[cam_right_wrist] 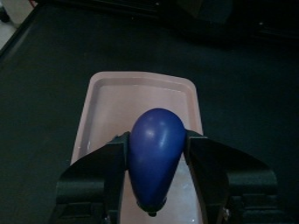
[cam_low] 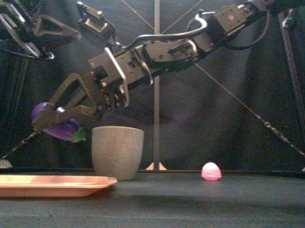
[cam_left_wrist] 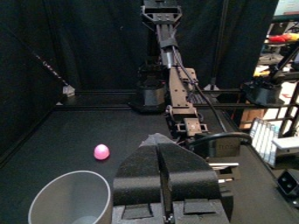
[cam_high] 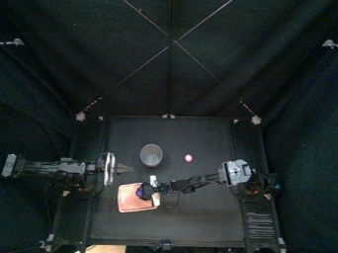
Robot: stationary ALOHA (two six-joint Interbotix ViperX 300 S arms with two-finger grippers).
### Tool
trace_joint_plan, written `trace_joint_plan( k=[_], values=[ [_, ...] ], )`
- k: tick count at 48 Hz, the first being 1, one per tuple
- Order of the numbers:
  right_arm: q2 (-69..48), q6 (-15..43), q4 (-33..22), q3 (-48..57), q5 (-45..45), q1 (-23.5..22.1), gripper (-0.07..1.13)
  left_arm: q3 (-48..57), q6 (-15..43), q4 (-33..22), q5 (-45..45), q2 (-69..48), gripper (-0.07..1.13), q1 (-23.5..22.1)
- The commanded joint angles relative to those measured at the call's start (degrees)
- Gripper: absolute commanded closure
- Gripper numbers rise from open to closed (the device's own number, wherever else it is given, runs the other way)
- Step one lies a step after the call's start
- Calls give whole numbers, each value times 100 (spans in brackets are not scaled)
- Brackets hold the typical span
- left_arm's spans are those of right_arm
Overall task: Pick the eggplant then place it on the pink plate
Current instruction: Drop eggplant on the pink plate and return to neutral
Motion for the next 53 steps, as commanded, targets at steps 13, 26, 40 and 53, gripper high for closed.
trace_joint_plan(
  k=[13, 26, 40, 53],
  values=[
    [-712, -9, 70, 88, -62, -26, 1, -88, 0, 9, -26, 26, 108, 18],
    [-2426, 35, 114, 1617, -360, -747, 1, -79, 9, 9, -18, 18, 108, 26],
    [-4878, 26, 290, 3577, -1318, -1099, 1, -62, 9, 9, -26, -9, 108, 35],
    [-6706, 35, 387, 4746, -1310, -993, 1, -62, 9, 53, -26, -18, 108, 44]
  ],
)
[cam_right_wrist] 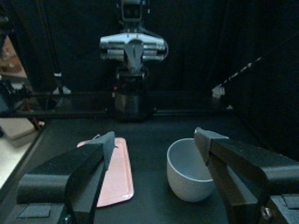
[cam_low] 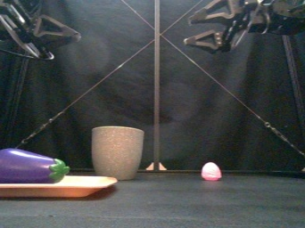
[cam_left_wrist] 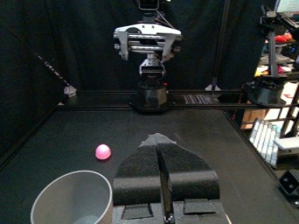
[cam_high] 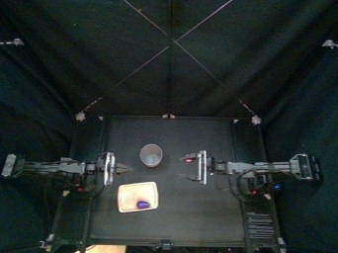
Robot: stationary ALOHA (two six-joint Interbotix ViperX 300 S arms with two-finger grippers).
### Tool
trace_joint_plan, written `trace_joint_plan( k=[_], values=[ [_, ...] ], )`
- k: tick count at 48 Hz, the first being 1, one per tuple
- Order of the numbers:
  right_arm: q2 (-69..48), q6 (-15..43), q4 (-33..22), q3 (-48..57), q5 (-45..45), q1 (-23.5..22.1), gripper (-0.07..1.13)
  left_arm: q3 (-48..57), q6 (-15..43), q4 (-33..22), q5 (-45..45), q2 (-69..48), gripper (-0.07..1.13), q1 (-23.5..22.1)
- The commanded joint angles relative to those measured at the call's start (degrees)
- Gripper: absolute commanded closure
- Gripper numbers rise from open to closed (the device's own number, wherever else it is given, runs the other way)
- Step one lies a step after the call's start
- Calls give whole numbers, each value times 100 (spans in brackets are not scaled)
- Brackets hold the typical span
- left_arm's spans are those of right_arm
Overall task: Pick the eggplant then place it on the pink plate
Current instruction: Drop eggplant on the pink plate and return to neutral
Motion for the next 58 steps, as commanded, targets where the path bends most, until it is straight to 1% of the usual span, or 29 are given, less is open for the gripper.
trace_joint_plan(
  k=[1, 10, 21, 30, 42, 58],
  values=[
    [-817, 26, 53, 378, -26, 62, 1, -79, 9, 35, -35, 9, 108, 18],
    [-1819, 26, 18, 879, 325, 114, 1, -88, 9, 70, -35, -9, 108, 26],
    [-2558, 35, 53, 1169, 905, 369, 1, -79, 9, 79, -35, -18, 108, 26],
    [-2813, 26, 26, 1230, 1239, 536, 1, -79, 9, 114, -35, -97, 108, 62],
    [-2944, 26, 18, 1239, 1661, 527, 1, -62, 9, 132, -35, -211, 108, 114],
    [-2971, 9, -79, 1239, 1740, 510, 1, 53, 0, 114, -35, -211, 108, 114]
  ],
)
